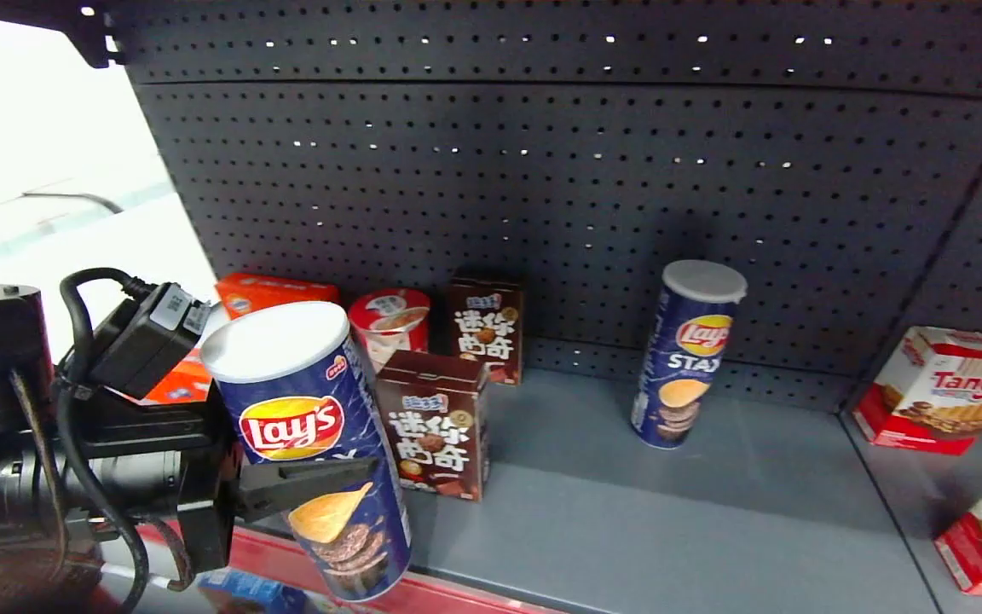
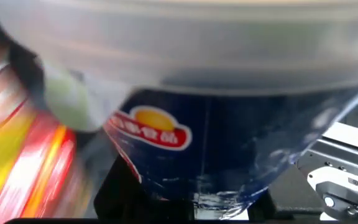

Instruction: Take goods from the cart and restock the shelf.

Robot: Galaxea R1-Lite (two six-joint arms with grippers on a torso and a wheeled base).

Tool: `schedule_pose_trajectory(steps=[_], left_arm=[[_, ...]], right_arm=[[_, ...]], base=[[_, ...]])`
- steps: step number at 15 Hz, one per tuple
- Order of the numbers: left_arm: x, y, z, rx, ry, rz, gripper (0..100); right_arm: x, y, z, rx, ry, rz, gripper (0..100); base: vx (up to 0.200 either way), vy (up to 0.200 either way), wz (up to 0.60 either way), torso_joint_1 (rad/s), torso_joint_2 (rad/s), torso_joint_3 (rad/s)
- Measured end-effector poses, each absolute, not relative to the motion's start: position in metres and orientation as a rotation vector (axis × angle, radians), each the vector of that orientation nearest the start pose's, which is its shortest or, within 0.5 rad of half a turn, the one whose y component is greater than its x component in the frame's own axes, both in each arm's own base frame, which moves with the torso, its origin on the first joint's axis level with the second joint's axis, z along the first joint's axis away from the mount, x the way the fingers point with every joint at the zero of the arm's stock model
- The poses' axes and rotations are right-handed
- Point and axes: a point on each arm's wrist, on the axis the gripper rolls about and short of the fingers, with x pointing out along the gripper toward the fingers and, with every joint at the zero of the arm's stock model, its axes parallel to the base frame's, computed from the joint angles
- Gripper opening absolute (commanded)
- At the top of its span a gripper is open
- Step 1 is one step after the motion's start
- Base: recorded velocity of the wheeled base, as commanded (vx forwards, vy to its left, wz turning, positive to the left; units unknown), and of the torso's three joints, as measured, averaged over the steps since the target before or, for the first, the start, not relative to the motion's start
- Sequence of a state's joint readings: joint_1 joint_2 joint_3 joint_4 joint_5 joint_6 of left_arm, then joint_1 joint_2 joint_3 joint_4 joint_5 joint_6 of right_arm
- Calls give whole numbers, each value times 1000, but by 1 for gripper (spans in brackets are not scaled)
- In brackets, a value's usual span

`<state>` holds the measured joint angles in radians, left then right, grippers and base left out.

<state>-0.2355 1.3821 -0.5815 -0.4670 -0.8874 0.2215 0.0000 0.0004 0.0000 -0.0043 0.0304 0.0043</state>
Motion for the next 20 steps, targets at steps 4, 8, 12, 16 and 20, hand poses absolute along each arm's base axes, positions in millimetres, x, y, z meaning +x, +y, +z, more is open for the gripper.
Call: schedule_pose_trajectory(steps=[4, 8, 12, 16, 20], left_arm=[[198, -65, 188, 79, 219, -1139, 0], [195, -64, 185, 76, 228, -1141, 0], [190, -72, 183, 79, 231, -1189, 0], [160, -100, 177, 95, 247, -1382, 0], [153, -112, 182, 113, 220, -1443, 0]], right_arm=[[-23, 1, 76, 4, -4, 30, 100], [-23, 1, 76, 4, -3, 30, 100], [-23, 1, 76, 4, -3, 30, 100], [-23, 1, 76, 4, -4, 30, 100], [-23, 1, 76, 5, -4, 30, 100]], base=[[0, 0, 0, 0, 0, 0], [0, 0, 0, 0, 0, 0], [0, 0, 0, 0, 0, 0], [0, 0, 0, 0, 0, 0], [0, 0, 0, 0, 0, 0]])
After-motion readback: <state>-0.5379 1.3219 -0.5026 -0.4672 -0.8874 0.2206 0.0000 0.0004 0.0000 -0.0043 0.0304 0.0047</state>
